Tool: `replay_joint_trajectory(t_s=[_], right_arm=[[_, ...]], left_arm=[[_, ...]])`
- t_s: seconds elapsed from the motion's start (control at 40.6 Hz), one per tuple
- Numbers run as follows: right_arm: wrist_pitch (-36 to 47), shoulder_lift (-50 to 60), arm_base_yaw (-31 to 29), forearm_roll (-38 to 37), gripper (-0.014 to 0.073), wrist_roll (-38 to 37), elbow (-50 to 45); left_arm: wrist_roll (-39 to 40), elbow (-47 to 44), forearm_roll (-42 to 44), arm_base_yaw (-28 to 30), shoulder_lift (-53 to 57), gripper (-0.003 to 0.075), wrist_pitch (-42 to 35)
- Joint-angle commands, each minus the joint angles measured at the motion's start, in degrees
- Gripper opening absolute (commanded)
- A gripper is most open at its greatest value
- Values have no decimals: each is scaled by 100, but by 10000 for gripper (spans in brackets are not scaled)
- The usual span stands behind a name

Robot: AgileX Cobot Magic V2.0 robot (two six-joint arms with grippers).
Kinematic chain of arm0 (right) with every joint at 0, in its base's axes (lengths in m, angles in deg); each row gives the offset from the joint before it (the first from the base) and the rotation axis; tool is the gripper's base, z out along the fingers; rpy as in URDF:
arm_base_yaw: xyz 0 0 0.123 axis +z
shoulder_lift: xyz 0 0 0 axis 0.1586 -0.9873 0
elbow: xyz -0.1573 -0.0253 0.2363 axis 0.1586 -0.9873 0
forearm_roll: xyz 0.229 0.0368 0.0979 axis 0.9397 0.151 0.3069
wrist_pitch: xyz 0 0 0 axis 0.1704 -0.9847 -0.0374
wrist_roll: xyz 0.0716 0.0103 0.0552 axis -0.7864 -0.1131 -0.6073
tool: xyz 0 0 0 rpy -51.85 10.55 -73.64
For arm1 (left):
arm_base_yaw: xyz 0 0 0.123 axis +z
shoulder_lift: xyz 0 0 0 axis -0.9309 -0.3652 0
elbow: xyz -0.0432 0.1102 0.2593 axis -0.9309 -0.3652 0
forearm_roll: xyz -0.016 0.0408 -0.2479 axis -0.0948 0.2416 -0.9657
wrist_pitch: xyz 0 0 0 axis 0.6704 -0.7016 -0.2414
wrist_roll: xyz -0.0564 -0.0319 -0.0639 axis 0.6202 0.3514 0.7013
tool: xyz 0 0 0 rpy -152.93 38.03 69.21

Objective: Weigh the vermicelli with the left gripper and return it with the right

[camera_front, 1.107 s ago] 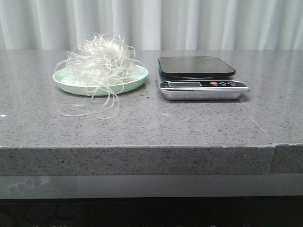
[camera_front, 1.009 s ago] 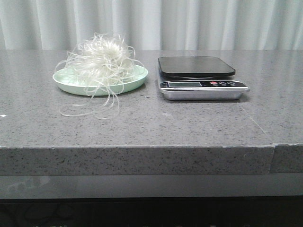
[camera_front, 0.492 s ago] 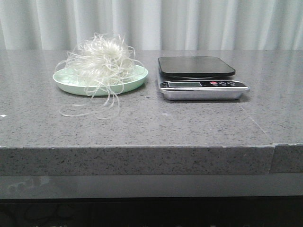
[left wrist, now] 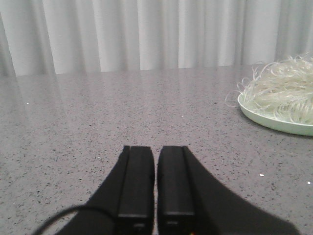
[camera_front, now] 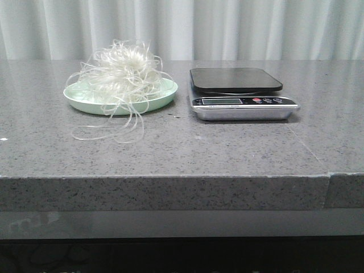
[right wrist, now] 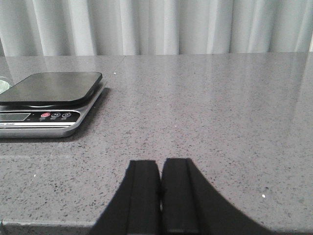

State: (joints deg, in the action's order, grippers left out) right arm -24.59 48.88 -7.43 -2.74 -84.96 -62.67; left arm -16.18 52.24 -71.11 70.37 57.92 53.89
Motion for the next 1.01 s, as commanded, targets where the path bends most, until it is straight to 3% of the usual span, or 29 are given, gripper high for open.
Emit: replay_joint_trajectory(t_s=[0.0, 0.221, 0.492, 0.714, 0.984], right_arm=[[505, 89, -25, -13, 157, 45, 45], [505, 89, -25, -13, 157, 45, 45], [598, 89, -25, -13, 157, 45, 45], [873, 89, -25, -13, 157, 45, 45], [893, 89, -25, -13, 157, 45, 45]], left_arm=[[35, -42, -60, 3, 116, 148, -509], [35, -42, -60, 3, 116, 148, -1148], [35, 100, -68, 3, 107, 148, -3123], [35, 1870, -68, 3, -498, 148, -1992], [35, 4217, -68, 3, -2773, 148, -619]])
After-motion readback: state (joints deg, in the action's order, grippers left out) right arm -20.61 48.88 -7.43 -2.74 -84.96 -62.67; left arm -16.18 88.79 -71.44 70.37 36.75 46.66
